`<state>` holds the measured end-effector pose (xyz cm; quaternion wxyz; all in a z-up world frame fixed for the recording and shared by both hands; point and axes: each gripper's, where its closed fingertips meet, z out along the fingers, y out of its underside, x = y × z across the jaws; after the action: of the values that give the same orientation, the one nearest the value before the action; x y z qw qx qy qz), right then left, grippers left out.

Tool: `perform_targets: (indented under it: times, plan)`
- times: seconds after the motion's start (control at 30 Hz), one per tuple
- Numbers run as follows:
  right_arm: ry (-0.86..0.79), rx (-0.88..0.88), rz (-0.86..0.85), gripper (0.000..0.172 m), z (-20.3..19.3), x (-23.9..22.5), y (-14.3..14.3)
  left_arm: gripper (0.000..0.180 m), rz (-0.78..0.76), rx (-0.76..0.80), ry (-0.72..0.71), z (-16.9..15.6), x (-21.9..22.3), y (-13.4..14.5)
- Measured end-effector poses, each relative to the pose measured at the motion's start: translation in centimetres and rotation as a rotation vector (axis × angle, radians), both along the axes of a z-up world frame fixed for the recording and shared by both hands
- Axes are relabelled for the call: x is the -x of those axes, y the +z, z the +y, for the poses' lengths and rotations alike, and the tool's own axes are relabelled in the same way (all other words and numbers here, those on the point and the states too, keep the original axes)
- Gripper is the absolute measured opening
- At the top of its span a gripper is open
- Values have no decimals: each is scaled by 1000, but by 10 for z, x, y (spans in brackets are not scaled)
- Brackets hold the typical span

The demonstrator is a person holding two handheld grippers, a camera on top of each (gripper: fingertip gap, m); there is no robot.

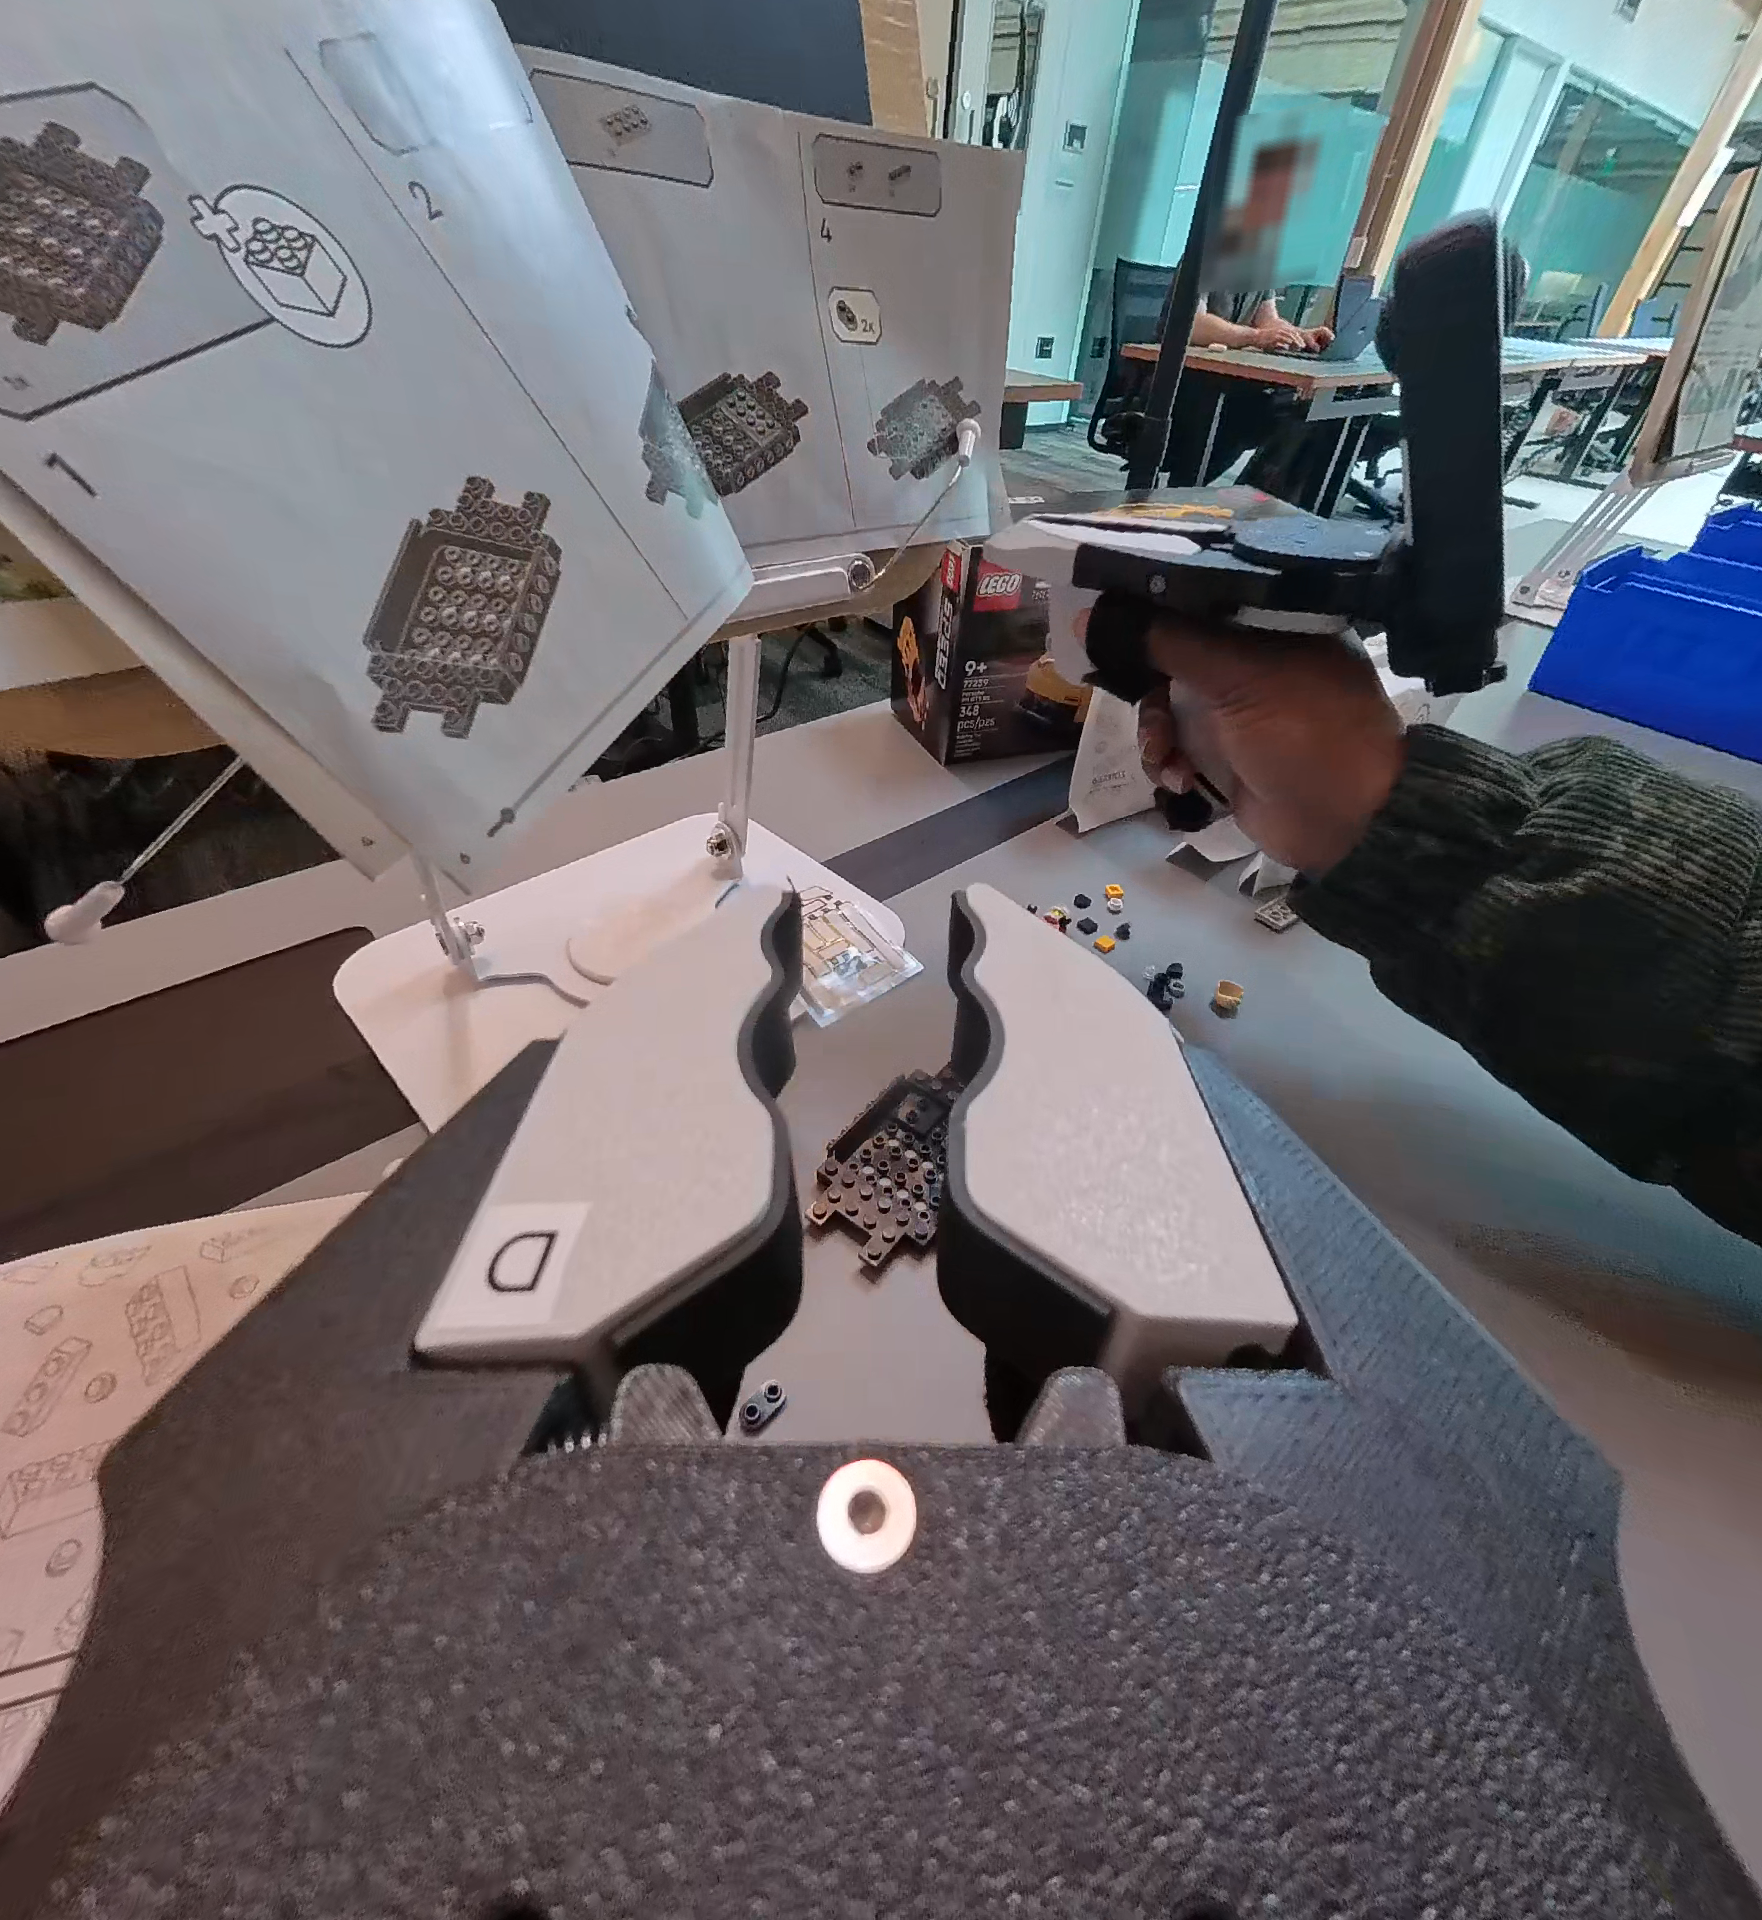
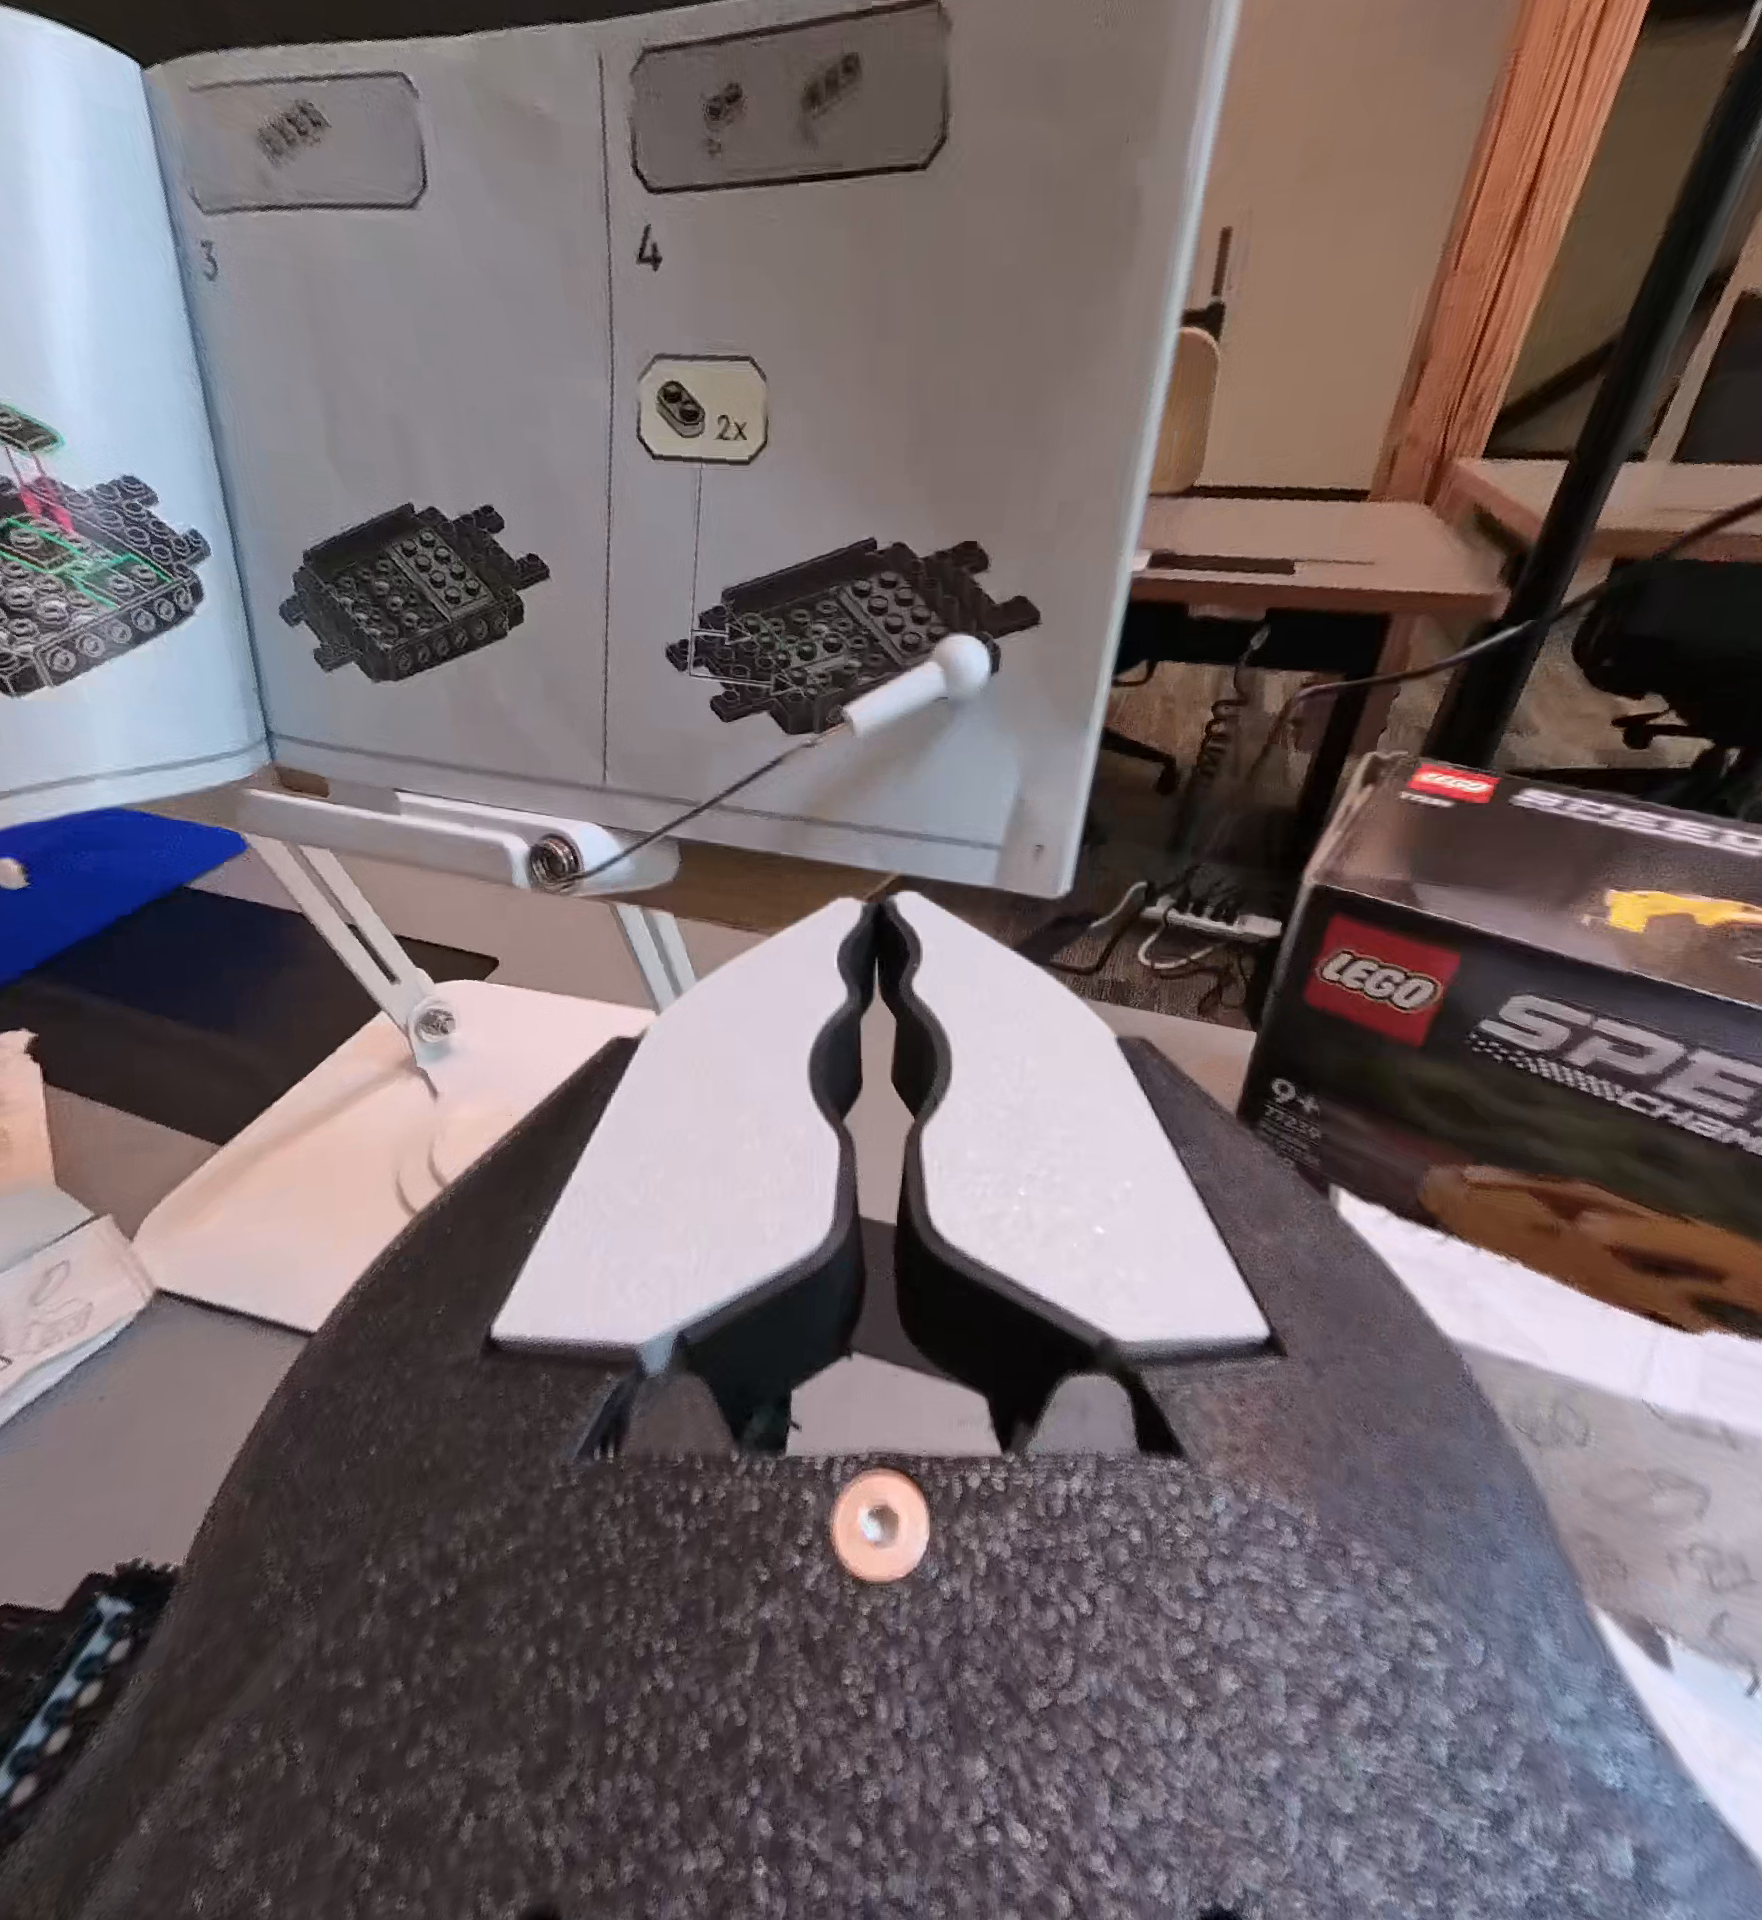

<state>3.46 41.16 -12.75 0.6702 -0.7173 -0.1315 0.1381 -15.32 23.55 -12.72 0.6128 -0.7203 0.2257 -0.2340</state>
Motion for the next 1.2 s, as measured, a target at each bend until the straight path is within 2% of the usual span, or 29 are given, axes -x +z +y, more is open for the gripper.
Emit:
perform_targets:
  times: [0.07, 0.17, 0.2, 0.3, 0.4, 0.6, 0.83, 0.97, 1.2]
  plan:
    - [1, -43, 22, 3, -6, -4, 8, 26, -1, -6, 5, -1, 2, 0]
    - [47, -14, 68, 33, -7, 1, 19, 26, -16, 7, 2, -1, 4, -2]
    - [55, 13, 82, 39, -5, 3, 20, 26, -20, 11, -2, -1, 3, -3]
    - [36, 46, 101, 37, 4, 6, 21, 26, -6, 6, -5, -2, 1, -4]
    - [40, 62, 136, 28, 11, 13, 21, 26, 4, 9, -11, -4, 0, -8]
    - [67, 116, 346, 10, 6, 16, 11, 26, 15, 18, 1, -4, 5, -15]
    - [97, 190, 538, 9, -1, 15, -10, 26, 13, 15, 12, -3, 9, -15]
    - [129, 87, 380, 1, 1, 18, 5, 26, 17, 14, 10, -1, 7, -15]
    - [183, -65, -38, 0, 5, 42, 38, 26, 25, -3, -32, 11, -17, -2]
